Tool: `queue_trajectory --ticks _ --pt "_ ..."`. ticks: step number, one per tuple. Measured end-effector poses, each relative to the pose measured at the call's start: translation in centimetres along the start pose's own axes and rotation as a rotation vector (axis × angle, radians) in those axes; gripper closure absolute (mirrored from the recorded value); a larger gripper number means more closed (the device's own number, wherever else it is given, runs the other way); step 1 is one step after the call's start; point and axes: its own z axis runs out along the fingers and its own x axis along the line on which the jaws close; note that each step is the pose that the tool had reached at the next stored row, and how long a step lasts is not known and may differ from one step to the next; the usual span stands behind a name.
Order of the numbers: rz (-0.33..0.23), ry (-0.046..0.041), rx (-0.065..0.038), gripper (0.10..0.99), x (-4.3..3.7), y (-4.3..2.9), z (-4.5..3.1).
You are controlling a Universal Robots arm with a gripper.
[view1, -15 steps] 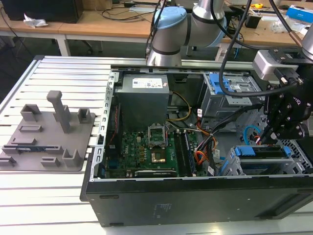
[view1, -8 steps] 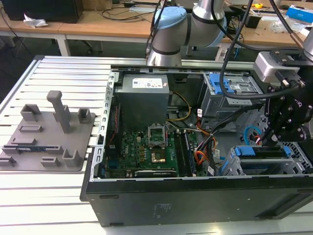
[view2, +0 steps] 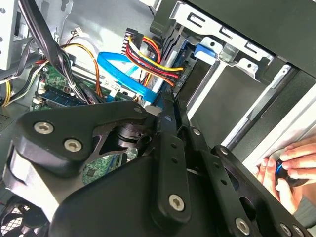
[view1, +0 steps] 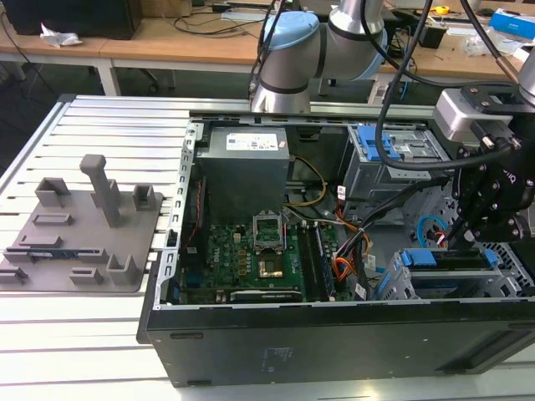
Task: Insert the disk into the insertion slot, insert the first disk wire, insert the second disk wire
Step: 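Insert the second disk wire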
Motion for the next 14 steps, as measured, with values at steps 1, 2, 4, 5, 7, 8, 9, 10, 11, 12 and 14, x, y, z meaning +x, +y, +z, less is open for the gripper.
queue_trajectory --ticks 1,2,4,5,7,8,9,10,11,12,14 --pt "0.0 -0.0002 0.0 0.925 -0.01 -0.04 0.01" --pt "0.0 -0.0001 0.0 0.925 -0.01 -0.11 0.02" --pt "0.0 0.0004 0.0 0.925 0.0 -0.14 0.03" --pt "0.0 0.0007 -0.001 0.925 -0.01 -0.14 0.09" --pt "0.0 0.0014 -0.001 0.925 -0.03 -0.14 0.15" --pt "0.0 0.0019 -0.001 0.925 -0.03 -0.14 0.2" --pt "0.0 0.0023 -0.001 0.925 -0.03 -0.14 0.25" --pt "0.0 0.0025 -0.001 0.925 -0.03 -0.14 0.28" --pt "-0.001 0.0027 -0.002 0.925 -0.03 -0.14 0.31" --pt "-0.001 0.0028 -0.002 0.925 -0.04 -0.15 0.36" --pt "-0.002 0.0029 -0.003 0.925 -0.04 -0.17 0.42"
